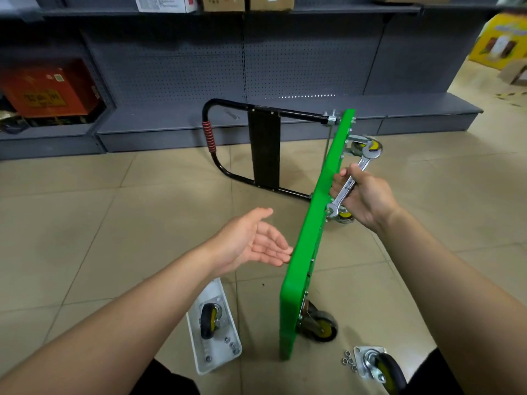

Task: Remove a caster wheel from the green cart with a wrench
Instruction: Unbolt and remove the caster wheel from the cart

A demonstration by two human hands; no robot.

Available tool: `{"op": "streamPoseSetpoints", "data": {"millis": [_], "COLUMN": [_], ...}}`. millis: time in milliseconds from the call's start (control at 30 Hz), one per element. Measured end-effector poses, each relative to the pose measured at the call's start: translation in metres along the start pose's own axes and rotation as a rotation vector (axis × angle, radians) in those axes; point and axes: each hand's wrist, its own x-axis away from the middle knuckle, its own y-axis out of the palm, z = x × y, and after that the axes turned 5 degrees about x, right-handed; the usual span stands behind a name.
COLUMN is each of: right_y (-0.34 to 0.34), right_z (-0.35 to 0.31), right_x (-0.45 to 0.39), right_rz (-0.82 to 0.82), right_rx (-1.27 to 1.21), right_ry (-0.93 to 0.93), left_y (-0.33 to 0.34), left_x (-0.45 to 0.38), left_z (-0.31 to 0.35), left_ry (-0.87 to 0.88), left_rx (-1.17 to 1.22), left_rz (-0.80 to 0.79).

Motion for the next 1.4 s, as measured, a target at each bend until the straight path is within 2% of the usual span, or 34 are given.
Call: {"op": "streamPoseSetpoints", "data": {"millis": [333, 700, 833, 933, 1000, 1067, 1267, 1400], "right_y": [0.017, 0.026, 0.030, 0.033, 0.033, 0.029, 0.028, 0.030], "right_z": [0.005, 0.016, 0.019, 0.020, 0.024, 0.026, 0.024, 0.025], "right_x": [-0.016, 0.010, 0.018, 0.021, 0.023, 0.026, 0.038, 0.041], "right_rz": [-0.143, -0.227, -0.277, -0.312, -0.310, -0.303, -0.328, -0.348], "right_rx": [0.081, 0.092, 0.102, 0.146, 0.152, 0.168, 0.211, 0.327], "right_ry": [0.037, 0.076, 0.078, 0.076, 0.087, 0.080, 0.061, 0.036], "left_y": [-0.004, -0.003, -0.009, -0.014, -0.015, -0.011, -0.006, -0.010], "left_x": [-0.005, 0.001, 0.001, -0.008, -0.016, -0.020, -0.028, -0.028], "left_z": [-0.004, -0.011, -0.010, -0.018, -0.029, -0.039, -0.053, -0.062], "left_ry": [-0.103, -0.182, -0.132, 0.037, 0.101, 0.121, 0.205, 0.267], "left_rx": [0.165, 0.191, -0.007, -0.434, -0.721, -0.859, -0.868, -0.821], "left_rz": [-0.104, -0.224, -0.166, -0.022, -0.012, -0.021, 0.029, 0.060]}}
